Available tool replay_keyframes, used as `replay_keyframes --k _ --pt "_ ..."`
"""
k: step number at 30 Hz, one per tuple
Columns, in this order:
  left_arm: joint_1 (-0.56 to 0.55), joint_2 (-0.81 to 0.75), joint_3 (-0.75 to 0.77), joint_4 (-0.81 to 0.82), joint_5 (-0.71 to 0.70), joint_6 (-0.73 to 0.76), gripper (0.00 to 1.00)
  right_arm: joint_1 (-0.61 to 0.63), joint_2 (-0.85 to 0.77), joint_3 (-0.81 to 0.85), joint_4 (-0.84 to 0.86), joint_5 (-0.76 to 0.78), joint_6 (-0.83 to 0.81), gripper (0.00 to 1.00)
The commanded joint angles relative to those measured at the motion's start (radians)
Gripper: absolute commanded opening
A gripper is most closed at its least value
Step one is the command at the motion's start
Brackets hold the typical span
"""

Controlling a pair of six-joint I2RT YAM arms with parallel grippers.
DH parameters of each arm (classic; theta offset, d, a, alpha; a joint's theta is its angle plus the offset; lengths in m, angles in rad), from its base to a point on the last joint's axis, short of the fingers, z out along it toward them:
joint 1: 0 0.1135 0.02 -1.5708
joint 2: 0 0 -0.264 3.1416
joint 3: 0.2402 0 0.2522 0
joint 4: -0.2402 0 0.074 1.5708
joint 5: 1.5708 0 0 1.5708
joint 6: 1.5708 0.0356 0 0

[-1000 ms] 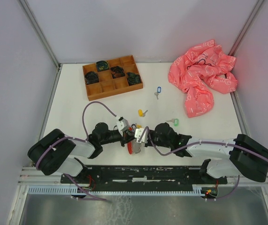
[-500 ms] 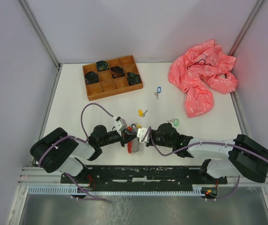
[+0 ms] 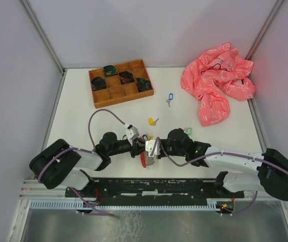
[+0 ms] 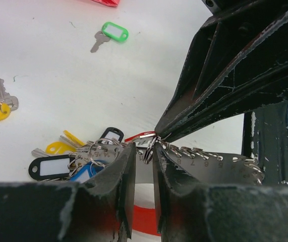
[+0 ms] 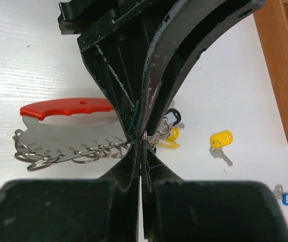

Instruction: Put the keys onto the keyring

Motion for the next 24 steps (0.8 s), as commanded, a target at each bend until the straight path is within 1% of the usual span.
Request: replay_keyframes --k 1,4,6,7,8,14,16,20,24 --pt "0.0 0.0 0.044 0.002 0.044 0.048 0.26 0.011 0.01 0.065 -0.032 -0.029 -0.039 0.01" --pt "0.0 0.006 0.061 -0.027 0.064 0.06 0.23 0.012 0.015 0.063 -0.029 -0.026 -0.041 0.01" --pt "0.0 0.009 0.065 -0.037 0.069 0.067 0.15 0.012 0.015 0.064 -0.027 -0.024 -0.039 0.01" --pt "0.001 0.009 0.064 -0.041 0.071 0.071 0.08 0.013 0.012 0.064 -0.028 -0.018 -0.039 0.01" --pt "0.0 0.007 0.064 -0.048 0.073 0.076 0.04 0.012 0.01 0.062 -0.032 -0.007 -0.039 0.01" --pt "0.001 -0.038 0.048 -0.081 0.053 0.095 0.03 0.011 -0.047 0.021 -0.065 0.135 -0.011 0.01" --pt "0.0 -0.054 0.04 -0.071 0.04 0.092 0.03 0.012 -0.062 0.003 -0.072 0.16 0.007 0.01" --pt "0.001 -0.07 0.029 -0.019 0.027 0.062 0.03 0.012 -0.065 -0.017 -0.08 0.14 0.05 0.01" --pt "0.001 -0.08 0.022 0.017 0.032 0.038 0.03 0.012 -0.042 -0.03 -0.053 0.106 0.08 0.01"
